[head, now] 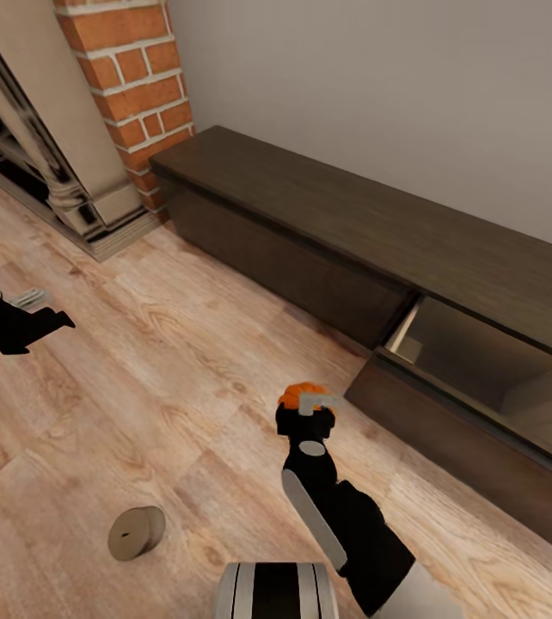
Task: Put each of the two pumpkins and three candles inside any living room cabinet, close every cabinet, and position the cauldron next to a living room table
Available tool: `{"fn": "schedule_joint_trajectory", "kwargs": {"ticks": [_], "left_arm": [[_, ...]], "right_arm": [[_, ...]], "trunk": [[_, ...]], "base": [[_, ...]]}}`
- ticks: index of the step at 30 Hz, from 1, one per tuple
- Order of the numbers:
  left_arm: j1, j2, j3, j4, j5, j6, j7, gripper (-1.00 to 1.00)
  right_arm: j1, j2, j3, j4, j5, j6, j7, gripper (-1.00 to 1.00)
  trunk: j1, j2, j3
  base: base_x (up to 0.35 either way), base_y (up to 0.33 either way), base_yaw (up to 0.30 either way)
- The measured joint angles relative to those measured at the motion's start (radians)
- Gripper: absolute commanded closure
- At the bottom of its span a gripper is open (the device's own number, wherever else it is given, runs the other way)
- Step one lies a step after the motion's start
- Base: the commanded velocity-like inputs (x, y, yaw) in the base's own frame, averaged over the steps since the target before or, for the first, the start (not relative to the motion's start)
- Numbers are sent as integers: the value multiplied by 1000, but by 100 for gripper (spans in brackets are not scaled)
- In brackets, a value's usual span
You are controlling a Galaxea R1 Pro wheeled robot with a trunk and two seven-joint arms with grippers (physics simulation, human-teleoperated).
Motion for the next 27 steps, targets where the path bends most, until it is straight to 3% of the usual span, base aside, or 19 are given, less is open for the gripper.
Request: {"fn": "schedule_joint_trajectory", "kwargs": {"ticks": [3, 6, 18, 21, 27], "left_arm": [[0, 1, 0, 13, -2, 1, -1, -100], [0, 2, 0, 17, -3, 8, -4, -100], [0, 2, -1, 43, -1, 14, -6, -100], [0, 2, -1, 47, -1, 14, -6, -100], [0, 1, -2, 124, 0, 14, -8, -100]], "right_arm": [[69, -21, 9, -166, -63, 89, -28, 100], [118, -31, 48, -256, -76, 102, -35, 100], [142, -32, 83, -300, -72, 107, -73, 100], [143, -32, 117, -300, -66, 104, -74, 100], [143, -32, 128, -300, -62, 98, -75, 100]], "trunk": [[-1, 1, 12], [-3, 1, 23], [-8, 4, 70], [-9, 5, 81], [-11, 6, 97]], "base": [[0, 0, 0], [0, 0, 0], [0, 0, 0], [0, 0, 0], [0, 0, 232]]}}
